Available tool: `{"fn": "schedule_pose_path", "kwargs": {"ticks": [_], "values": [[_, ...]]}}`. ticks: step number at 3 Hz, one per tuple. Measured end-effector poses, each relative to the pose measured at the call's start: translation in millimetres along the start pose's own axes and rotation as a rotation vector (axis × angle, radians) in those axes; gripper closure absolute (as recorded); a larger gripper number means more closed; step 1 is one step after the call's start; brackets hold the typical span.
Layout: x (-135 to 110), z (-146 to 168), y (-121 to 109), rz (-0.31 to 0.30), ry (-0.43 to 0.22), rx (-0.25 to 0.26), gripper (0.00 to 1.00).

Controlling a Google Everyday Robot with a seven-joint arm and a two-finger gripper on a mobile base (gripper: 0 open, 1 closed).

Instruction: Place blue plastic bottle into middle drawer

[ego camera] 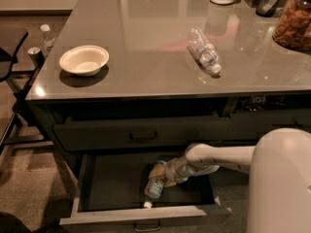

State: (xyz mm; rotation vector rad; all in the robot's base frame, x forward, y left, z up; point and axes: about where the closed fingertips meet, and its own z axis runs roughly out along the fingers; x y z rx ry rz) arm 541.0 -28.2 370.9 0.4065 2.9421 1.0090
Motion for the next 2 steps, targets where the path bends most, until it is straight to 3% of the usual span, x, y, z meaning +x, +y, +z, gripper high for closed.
{"fn": "schedule_pose_path", "kwargs": {"ticks": [2], "values": [[0.0,0.1,0.0,0.000,0.000,0.000,0.11]]}}
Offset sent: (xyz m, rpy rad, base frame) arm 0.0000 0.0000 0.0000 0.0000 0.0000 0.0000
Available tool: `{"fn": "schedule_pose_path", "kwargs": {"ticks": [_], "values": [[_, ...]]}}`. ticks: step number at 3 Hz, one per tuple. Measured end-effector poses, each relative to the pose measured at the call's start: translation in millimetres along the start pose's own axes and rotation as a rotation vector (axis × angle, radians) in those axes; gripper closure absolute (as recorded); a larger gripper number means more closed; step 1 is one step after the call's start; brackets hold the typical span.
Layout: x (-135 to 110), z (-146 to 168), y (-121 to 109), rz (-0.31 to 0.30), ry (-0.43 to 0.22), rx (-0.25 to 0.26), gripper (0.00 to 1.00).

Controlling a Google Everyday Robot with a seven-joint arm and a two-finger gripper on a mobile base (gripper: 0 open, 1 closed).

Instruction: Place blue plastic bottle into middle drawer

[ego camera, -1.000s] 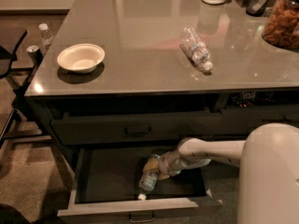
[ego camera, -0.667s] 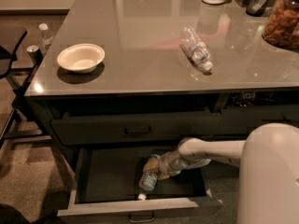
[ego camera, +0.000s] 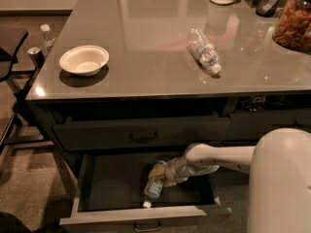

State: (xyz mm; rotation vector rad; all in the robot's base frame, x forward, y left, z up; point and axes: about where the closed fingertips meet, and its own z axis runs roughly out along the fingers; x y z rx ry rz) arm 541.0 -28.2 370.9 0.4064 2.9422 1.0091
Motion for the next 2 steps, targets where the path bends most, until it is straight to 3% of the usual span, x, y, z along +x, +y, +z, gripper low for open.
{"fn": "schedule_pose_path", "kwargs": {"ticks": [1,2], "values": [[0.1,0.1,0.0,0.000,0.000,0.000,0.00],[0.1,0.1,0.0,0.000,0.000,0.000,0.00]]}}
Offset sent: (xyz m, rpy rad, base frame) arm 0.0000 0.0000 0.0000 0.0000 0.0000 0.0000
